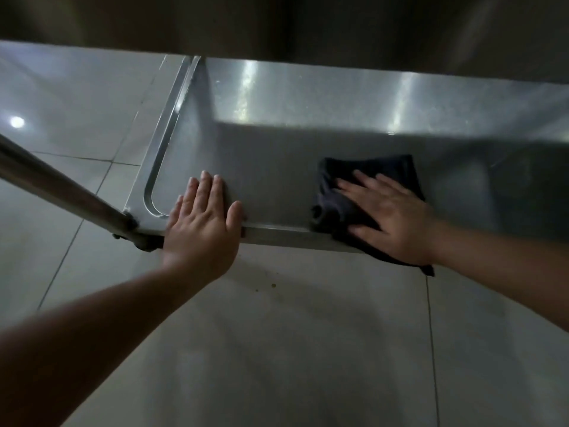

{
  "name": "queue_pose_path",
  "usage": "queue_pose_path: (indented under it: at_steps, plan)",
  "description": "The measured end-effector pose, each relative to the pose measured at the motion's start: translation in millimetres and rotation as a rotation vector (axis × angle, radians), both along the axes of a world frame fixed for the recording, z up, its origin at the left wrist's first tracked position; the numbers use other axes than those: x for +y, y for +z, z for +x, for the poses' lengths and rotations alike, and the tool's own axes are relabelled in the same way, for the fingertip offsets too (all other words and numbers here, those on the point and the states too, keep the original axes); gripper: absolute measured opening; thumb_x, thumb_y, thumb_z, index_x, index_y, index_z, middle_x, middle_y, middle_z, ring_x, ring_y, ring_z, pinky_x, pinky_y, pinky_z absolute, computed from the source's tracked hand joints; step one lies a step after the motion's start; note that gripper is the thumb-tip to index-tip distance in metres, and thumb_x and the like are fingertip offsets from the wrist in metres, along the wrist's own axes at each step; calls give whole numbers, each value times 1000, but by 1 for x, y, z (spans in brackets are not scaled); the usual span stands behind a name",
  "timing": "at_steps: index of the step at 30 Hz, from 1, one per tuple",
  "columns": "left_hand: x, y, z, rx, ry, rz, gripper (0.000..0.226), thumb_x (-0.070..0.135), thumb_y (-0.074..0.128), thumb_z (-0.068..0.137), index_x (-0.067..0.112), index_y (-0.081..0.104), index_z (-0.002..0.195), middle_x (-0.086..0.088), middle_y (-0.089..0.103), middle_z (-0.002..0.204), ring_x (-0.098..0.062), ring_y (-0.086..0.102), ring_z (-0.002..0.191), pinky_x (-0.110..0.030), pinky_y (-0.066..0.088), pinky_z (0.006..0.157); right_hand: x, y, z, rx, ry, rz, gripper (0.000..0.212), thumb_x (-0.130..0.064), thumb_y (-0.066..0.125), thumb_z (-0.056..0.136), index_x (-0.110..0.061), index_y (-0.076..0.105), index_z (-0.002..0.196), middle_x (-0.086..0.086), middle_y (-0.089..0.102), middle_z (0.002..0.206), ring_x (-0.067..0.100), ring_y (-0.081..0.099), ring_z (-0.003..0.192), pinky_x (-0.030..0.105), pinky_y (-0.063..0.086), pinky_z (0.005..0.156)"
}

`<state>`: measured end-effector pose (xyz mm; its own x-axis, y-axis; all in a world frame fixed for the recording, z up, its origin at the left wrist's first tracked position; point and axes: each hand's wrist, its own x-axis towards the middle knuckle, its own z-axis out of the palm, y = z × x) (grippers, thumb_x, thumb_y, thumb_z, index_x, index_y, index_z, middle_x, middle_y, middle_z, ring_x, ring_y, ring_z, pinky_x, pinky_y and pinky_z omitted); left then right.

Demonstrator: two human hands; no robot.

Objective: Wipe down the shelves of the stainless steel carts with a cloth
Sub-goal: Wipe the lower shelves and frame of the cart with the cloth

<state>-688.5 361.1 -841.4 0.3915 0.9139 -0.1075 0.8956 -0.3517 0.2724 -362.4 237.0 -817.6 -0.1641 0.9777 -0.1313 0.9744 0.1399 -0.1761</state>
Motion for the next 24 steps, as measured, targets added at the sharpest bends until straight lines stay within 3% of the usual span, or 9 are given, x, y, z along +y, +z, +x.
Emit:
queue_pose_path:
  at_steps: [4, 8, 11, 14, 20, 24]
  plan:
    - [0, 1, -1, -24, 1, -6, 78, 68, -3, 102, 27, -1, 169, 6, -11, 176, -9, -17, 160, -35, -6, 129, -85, -1, 96, -45, -420, 33, 81, -70, 28, 100, -17, 30, 162, 9, 37, 165, 27, 27, 155, 44, 17, 127]
    - [-1, 2, 0, -19, -13, -13, 78, 67, -1, 103, 27, -3, 169, 6, -14, 176, -9, -20, 159, -33, -10, 127, -129, -4, 169, -132, -827, -96, 91, -80, 20, 93, -18, 27, 160, 20, 36, 161, 45, 37, 145, 65, 35, 115]
    - [-2, 2, 2, -15, 5, 0, 79, 67, 0, 102, 25, -3, 169, 5, -13, 176, -9, -21, 159, -31, -13, 126, -107, -16, 168, -137, -973, -106, 96, -78, 20, 91, -11, 22, 161, 23, 29, 162, 44, 29, 149, 69, 29, 117]
    - [-4, 3, 4, -7, 8, 9, 80, 67, -1, 101, 24, -2, 169, 3, -12, 176, -11, -19, 160, -32, -13, 127, -40, -14, 132, -93, -1134, -42, 95, -70, 18, 90, -7, 26, 160, 14, 25, 169, 40, 22, 154, 61, 20, 123]
    - [-7, 7, 6, 15, 5, 16, 77, 64, 1, 105, 21, -3, 169, 0, -13, 176, -14, -20, 160, -33, -13, 127, 116, -6, 43, -41, -1018, -40, 81, -62, 21, 99, -17, 15, 166, -2, 8, 175, 30, 4, 160, 52, 5, 128]
    - [-7, 9, 8, 16, 20, 1, 76, 63, 3, 107, 21, -3, 169, 1, -13, 177, -13, -20, 160, -32, -15, 126, 169, -4, -46, -38, -607, -54, 82, -66, 17, 99, -18, 10, 166, -5, 2, 175, 26, 0, 161, 47, 2, 129]
